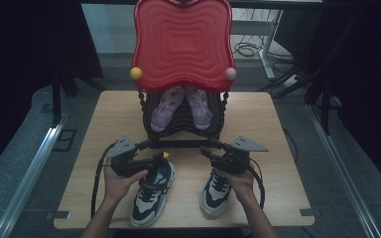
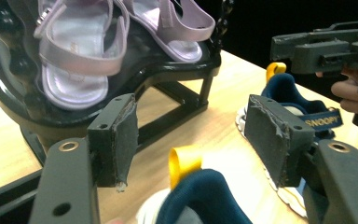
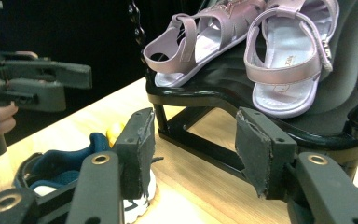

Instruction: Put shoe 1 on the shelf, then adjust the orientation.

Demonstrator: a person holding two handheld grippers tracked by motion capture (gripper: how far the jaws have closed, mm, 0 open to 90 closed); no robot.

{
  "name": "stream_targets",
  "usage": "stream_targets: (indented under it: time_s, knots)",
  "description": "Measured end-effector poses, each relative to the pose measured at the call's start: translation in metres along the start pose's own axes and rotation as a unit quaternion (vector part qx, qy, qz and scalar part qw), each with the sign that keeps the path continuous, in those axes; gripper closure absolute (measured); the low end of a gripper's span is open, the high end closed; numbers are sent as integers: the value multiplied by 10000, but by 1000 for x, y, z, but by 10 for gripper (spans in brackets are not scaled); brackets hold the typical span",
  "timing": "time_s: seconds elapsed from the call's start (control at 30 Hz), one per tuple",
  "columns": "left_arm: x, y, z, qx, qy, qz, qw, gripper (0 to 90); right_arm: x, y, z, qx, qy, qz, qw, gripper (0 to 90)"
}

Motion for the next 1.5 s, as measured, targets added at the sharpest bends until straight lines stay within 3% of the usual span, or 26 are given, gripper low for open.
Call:
stream_targets:
  time_s: [0.37,0.53,0.67,0.9,1.07,1.37,1.47,1.5]
  knots:
    - [-10,20,16,96,209,15,9997,359,5,14,13,125,-70,6,9999,475]
    - [-13,24,27,187,221,-107,9995,359,5,23,19,151,-13,-51,9999,475]
    - [-14,26,33,230,252,-67,9994,367,4,30,24,169,46,-53,9998,476]
    - [-17,34,29,428,347,1,9985,386,9,28,28,91,19,59,9999,481]
    - [-17,39,27,565,401,76,9976,507,8,27,28,58,41,71,9999,482]
    - [-22,40,28,585,472,95,9971,559,4,27,29,37,165,95,9998,485]
    - [-24,41,27,607,451,121,9971,629,2,28,29,30,191,48,9998,485]
    - [-25,41,27,552,561,188,9967,659,1,28,30,25,183,15,9998,485]
Point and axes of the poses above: each handheld gripper's, and its own axes: z roughly backward along the jaws, y roughly out of its underside, x roughly to its left, the point moved 5 cm from there along -z, roughly forward along the jaws, and after that the axes turned 13 degrees about x, right-handed, at the moved point
